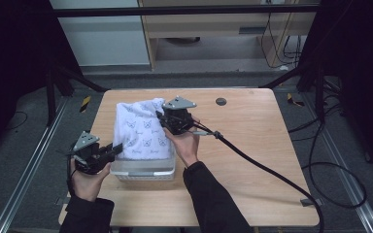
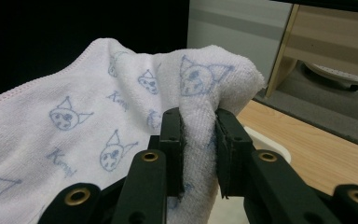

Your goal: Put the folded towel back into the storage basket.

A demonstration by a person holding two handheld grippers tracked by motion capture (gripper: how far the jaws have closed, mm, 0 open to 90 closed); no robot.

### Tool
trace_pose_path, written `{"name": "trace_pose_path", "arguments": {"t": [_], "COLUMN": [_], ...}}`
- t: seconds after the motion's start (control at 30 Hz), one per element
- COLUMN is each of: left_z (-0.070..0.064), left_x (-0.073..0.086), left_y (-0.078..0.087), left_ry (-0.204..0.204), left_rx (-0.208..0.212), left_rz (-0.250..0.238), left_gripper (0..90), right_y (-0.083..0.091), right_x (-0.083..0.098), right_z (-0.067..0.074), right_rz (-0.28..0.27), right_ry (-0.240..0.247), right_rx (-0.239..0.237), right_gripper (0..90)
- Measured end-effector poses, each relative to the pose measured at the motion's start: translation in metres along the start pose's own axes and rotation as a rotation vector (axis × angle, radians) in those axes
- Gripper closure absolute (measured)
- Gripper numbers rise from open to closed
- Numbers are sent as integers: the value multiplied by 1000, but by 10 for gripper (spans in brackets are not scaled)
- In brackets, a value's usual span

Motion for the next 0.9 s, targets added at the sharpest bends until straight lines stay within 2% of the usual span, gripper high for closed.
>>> {"name": "trace_pose_path", "arguments": {"t": [0.33,0.9], "left_z": [7,14], "left_x": [9,21], "left_y": [-10,-24], "left_ry": [-13,-14], "left_rx": [-37,-62], "left_rz": [28,71], "left_gripper": [746,746], "right_y": [-12,-26], "right_x": [11,32], "right_z": [1,5], "right_rz": [28,81], "right_ry": [-6,7], "right_rx": [-1,11], "right_gripper": [749,747]}}
Point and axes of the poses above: each handheld gripper's, and its own axes: y roughly backward along the jaws, x roughly out of its underside, z roughly to its left, the point moved 10 cm from there along -y, roughly forward along the jaws, and after that the axes turned 9 degrees about y, right-handed, at the moved point
